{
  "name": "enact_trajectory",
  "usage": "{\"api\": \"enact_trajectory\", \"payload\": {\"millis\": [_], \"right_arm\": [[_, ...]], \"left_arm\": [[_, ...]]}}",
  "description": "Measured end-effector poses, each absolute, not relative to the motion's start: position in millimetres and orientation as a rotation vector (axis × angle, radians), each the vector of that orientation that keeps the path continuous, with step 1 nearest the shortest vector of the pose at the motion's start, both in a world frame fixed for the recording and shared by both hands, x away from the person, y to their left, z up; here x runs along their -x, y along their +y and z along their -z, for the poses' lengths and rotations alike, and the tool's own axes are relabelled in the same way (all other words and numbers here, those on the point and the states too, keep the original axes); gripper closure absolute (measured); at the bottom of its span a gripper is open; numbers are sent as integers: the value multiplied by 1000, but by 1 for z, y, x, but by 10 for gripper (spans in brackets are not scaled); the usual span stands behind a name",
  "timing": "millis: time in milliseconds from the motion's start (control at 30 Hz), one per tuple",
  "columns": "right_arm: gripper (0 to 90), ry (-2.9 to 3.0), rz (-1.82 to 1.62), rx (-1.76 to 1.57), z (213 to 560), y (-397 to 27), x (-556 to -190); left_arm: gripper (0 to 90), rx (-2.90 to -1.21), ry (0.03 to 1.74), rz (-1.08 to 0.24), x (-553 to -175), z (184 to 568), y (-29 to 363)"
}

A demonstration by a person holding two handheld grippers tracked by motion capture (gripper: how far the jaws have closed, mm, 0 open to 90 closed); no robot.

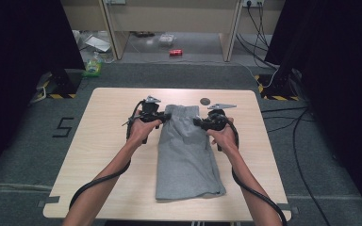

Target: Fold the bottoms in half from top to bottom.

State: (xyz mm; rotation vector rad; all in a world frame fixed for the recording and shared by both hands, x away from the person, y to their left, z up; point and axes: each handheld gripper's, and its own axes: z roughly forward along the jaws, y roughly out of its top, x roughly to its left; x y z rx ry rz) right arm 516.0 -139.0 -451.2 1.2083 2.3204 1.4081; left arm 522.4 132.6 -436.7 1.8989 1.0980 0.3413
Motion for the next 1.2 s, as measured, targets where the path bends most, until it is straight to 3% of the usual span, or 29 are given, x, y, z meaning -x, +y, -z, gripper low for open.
{"api": "enact_trajectory", "payload": {"millis": [600, 1033, 1200], "right_arm": [[847, 2355, -1455, -987, 452, -157, -422], [836, 2407, -1420, -976, 476, -166, -374], [774, 2425, -1405, -996, 483, -168, -366]], "left_arm": [[736, -1902, 874, -303, -423, 440, 136], [731, -1940, 821, -228, -374, 477, 133], [714, -1930, 833, -229, -361, 491, 135]]}}
